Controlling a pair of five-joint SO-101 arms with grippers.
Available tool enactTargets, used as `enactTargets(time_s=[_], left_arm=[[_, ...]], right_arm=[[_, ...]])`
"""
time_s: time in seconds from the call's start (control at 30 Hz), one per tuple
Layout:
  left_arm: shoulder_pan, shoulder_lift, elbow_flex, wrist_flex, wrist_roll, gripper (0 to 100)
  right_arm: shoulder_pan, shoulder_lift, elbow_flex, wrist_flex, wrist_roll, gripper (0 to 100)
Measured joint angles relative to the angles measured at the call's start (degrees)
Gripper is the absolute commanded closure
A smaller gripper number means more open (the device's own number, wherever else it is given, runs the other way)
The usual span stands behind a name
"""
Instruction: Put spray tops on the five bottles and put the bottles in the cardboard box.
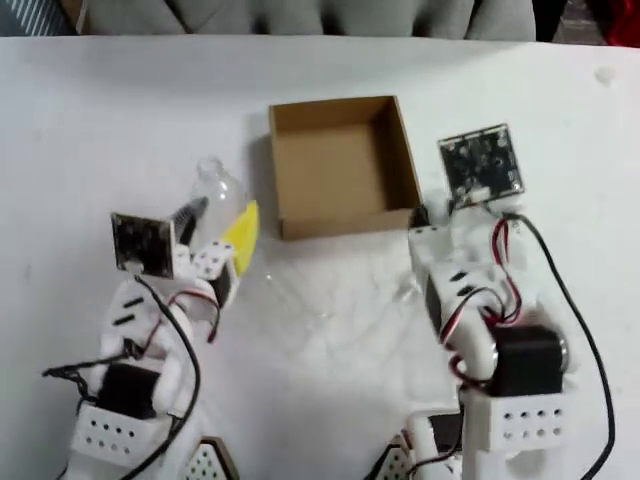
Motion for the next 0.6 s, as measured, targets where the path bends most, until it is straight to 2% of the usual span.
enactTargets(time_s=[0.17, 0.33, 0.43, 0.6], left_arm=[[2.81, -5.19, 4.22, -0.26, -0.09, 91], [5.19, -9.85, 9.14, -0.26, -4.57, 91], [5.80, -12.92, 11.87, -0.26, -5.54, 91], [6.07, -18.11, 15.82, -0.26, -6.07, 91]], right_arm=[[-1.23, -3.60, 6.24, -21.71, 0.00, 98.4], [-3.16, -4.13, 7.30, -43.08, 0.00, 98.4], [-7.47, -4.22, 7.30, -50.20, 0.00, 98.4], [-18.81, -4.31, 7.30, -57.67, 0.00, 98.4]])
